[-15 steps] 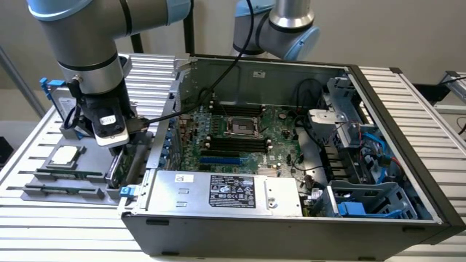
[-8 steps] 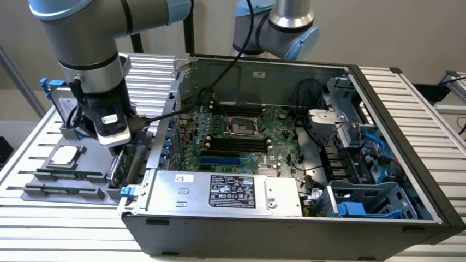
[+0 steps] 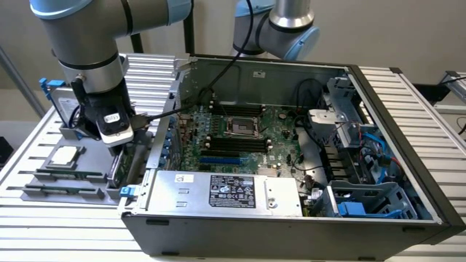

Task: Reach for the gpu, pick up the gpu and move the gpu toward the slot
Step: 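Pick up the gpu and move the gpu toward the slot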

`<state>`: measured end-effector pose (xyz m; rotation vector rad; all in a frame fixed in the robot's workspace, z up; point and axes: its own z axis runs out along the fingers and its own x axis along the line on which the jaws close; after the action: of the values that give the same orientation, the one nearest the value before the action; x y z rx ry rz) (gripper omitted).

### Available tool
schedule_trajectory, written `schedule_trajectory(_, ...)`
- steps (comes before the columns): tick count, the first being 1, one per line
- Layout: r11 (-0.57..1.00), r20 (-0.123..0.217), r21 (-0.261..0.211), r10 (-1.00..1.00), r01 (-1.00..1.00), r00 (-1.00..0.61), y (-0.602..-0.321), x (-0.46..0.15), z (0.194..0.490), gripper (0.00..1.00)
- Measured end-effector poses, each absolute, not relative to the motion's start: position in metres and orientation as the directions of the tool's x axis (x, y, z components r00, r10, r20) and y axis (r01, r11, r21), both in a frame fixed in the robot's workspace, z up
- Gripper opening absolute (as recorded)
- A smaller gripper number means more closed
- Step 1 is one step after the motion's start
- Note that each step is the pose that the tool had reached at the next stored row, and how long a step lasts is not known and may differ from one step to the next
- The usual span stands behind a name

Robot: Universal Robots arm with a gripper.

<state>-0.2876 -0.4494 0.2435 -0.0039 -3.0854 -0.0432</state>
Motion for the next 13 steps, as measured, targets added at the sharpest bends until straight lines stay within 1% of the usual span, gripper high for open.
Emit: schedule_trajectory(13, 1.0, 0.056, 0.028, -0.006, -0.005, -0.998, -0.4493, -0.2877, 0.2436, 0.26)
